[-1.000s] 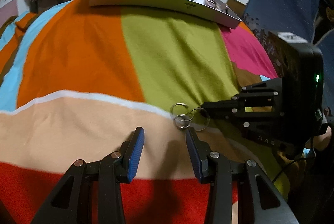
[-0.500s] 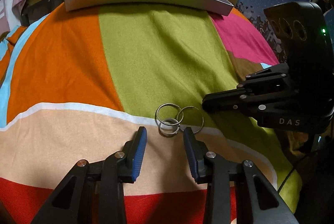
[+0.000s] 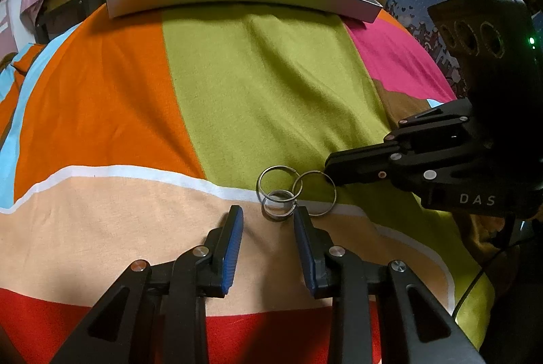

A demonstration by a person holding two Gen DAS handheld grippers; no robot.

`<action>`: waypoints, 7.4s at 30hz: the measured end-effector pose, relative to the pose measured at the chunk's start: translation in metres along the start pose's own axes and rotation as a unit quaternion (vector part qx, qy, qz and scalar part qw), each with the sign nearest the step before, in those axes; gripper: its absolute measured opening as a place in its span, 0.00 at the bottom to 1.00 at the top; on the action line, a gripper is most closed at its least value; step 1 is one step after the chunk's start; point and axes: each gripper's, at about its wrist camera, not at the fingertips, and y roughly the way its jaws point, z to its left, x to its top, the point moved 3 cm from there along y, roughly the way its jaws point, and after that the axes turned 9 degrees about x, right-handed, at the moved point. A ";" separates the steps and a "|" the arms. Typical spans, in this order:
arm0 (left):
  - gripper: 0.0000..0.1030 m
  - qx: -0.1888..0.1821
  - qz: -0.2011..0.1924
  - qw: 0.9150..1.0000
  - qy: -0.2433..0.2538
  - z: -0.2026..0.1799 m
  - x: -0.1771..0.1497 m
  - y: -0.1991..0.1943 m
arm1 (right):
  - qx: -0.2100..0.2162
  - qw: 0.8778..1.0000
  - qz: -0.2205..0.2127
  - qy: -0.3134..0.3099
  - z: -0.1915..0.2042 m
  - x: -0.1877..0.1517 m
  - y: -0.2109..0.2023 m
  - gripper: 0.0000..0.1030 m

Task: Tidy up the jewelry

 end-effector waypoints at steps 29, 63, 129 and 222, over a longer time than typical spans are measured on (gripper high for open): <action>0.27 -0.004 0.004 1.000 -0.001 0.003 0.000 -0.002 | 0.005 1.000 0.011 -0.001 0.002 -0.005 0.009 0.16; 0.19 0.038 -0.027 0.999 0.002 -0.006 0.017 -0.014 | -0.070 0.993 -0.097 -0.002 -0.019 0.015 -0.056 0.01; 0.99 0.163 -0.238 0.942 -0.169 0.026 0.137 -0.161 | -0.189 0.920 -0.344 -0.001 0.008 0.070 -0.255 0.61; 1.00 0.187 -0.307 0.918 -0.167 -0.005 0.000 -0.217 | -0.211 0.904 -0.373 0.009 0.080 -0.060 -0.253 0.89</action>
